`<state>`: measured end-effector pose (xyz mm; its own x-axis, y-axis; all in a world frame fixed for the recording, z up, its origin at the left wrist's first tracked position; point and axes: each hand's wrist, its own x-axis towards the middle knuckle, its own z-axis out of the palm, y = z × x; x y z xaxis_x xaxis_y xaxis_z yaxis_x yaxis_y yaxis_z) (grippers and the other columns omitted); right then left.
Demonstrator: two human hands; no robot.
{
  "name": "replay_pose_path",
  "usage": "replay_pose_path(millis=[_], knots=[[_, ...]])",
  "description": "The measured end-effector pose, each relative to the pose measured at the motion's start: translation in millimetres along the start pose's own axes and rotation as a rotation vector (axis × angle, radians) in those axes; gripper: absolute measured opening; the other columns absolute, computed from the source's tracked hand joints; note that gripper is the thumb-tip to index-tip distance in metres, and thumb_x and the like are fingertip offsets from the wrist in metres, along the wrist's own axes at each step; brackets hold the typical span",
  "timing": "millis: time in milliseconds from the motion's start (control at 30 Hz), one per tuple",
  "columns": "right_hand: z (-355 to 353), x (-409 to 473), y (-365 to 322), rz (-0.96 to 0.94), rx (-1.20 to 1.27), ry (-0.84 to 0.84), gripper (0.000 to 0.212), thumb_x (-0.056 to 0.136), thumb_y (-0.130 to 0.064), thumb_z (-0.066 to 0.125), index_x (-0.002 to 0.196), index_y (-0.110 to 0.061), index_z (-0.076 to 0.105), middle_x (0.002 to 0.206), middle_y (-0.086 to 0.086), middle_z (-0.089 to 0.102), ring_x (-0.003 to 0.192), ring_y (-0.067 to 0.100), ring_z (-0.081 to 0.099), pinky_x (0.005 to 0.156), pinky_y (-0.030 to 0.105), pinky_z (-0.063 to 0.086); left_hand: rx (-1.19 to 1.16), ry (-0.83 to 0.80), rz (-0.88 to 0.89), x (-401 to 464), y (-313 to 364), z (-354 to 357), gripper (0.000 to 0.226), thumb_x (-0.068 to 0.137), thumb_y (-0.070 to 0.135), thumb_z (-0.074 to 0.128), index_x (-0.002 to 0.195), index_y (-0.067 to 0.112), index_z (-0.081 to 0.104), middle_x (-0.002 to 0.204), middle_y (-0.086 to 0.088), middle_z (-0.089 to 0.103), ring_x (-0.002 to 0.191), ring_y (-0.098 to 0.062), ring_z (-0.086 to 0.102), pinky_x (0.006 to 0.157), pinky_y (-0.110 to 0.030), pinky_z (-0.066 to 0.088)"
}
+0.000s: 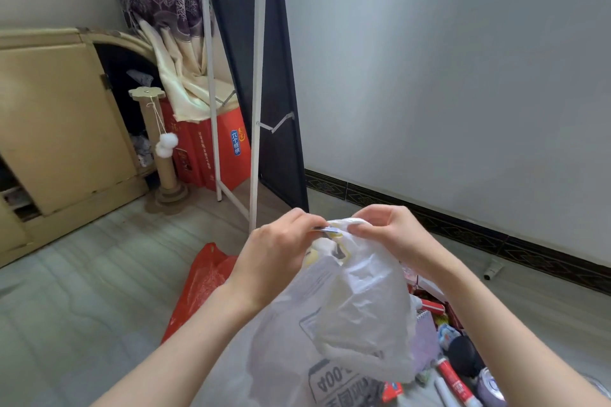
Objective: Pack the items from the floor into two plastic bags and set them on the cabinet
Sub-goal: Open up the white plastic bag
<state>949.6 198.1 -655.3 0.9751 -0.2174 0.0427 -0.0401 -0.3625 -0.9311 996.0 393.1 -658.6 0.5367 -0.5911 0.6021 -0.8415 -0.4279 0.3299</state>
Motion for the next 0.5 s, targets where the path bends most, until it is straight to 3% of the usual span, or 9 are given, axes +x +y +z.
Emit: replay_pose_path(millis=[100, 200, 267, 400, 500], knots=[[6, 0, -1, -0.028, -0.267, 0.166, 0.007, 0.074, -0.025, 0.073, 0.072, -0.026, 0.067, 0.075, -0.008, 0.068, 0.071, 0.005, 0.061, 0.066, 0.019, 0.045, 0.041, 0.043, -0.157, 1, -2, 3, 0.016, 0.088, 0.026, 0.056, 0.093, 0.018, 0.069, 0.086, 0.002, 0.068, 0.078, -0.027, 0.065, 0.060, -0.037, 0.049], [10, -3, -14, -0.183, -0.279, 0.410, 0.003, 0.078, -0.020, 0.071, 0.077, -0.018, 0.069, 0.076, -0.003, 0.068, 0.066, -0.001, 0.057, 0.062, 0.006, 0.039, 0.065, 0.088, -0.378, 6, -10, 7, 0.014, 0.090, 0.029, 0.055, 0.094, 0.023, 0.068, 0.093, 0.004, 0.069, 0.089, -0.026, 0.063, 0.071, -0.037, 0.049], [18, -9, -26, -0.288, -0.229, 0.502, 0.001, 0.080, -0.015, 0.068, 0.080, -0.016, 0.067, 0.078, -0.001, 0.067, 0.066, 0.002, 0.058, 0.063, 0.006, 0.040, 0.073, 0.104, -0.461, 7, -15, 8, 0.016, 0.090, 0.031, 0.054, 0.094, 0.023, 0.067, 0.095, 0.004, 0.069, 0.091, -0.028, 0.062, 0.073, -0.038, 0.049], [61, -28, -30, -0.313, -0.239, 0.338, 0.015, 0.084, -0.017, 0.063, 0.099, -0.017, 0.060, 0.091, -0.002, 0.064, 0.073, 0.007, 0.061, 0.071, 0.020, 0.051, 0.039, 0.157, -0.534, 9, -14, 3, 0.015, 0.088, 0.028, 0.055, 0.091, 0.024, 0.069, 0.092, 0.002, 0.071, 0.090, -0.027, 0.063, 0.073, -0.039, 0.050], [78, -30, -20, -0.245, -0.373, 0.259, 0.046, 0.084, -0.024, 0.062, 0.126, -0.017, 0.044, 0.125, 0.000, 0.053, 0.114, 0.014, 0.051, 0.098, 0.023, 0.037, -0.038, 0.166, -0.496, 8, -15, -7, 0.013, 0.086, 0.026, 0.059, 0.088, 0.023, 0.071, 0.086, 0.003, 0.072, 0.086, -0.021, 0.065, 0.074, -0.039, 0.052]])
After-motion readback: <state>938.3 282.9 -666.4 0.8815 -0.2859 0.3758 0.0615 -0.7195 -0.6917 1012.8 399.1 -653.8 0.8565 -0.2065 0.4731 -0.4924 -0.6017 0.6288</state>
